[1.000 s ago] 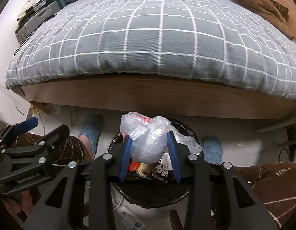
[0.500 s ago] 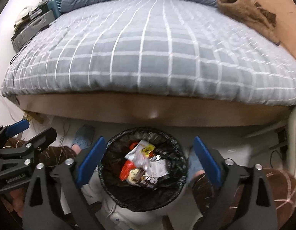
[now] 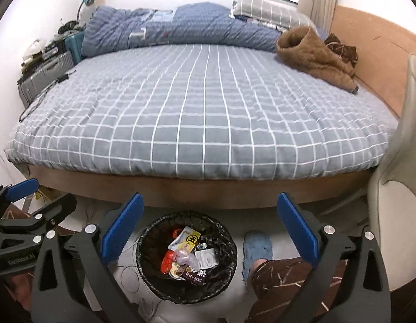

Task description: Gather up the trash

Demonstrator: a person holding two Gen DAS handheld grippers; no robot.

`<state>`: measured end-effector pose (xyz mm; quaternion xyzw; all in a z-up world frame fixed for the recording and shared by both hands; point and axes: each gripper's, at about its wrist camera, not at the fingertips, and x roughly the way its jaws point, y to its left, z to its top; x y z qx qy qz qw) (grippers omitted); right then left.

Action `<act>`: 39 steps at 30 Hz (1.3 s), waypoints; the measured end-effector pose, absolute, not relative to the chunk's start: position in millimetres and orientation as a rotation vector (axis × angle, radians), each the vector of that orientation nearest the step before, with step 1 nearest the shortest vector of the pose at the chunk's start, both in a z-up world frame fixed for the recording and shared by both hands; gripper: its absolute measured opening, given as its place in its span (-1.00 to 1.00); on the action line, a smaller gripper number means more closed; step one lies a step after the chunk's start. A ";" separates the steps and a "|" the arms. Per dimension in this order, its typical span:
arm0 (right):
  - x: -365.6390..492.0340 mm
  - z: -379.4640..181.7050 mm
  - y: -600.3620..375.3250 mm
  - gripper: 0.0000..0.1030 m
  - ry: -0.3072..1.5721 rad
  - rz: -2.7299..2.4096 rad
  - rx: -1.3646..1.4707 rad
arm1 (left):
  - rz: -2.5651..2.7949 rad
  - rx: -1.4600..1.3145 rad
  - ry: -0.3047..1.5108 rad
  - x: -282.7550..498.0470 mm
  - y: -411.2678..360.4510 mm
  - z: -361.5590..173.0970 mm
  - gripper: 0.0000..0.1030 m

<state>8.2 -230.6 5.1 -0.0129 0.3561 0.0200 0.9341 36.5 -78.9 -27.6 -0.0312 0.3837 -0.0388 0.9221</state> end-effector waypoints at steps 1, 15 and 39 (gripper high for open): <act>3.8 10.0 -231.4 0.85 0.721 0.041 -0.024 | -0.076 -0.062 0.782 33.9 -79.3 -25.3 0.89; -32.6 49.2 -234.1 0.85 0.660 0.031 -0.012 | -0.071 -0.061 0.709 -1.5 -77.2 14.2 0.89; -30.5 45.5 -235.1 0.85 0.679 0.035 0.018 | -0.070 -0.044 0.729 0.9 -78.1 13.1 0.89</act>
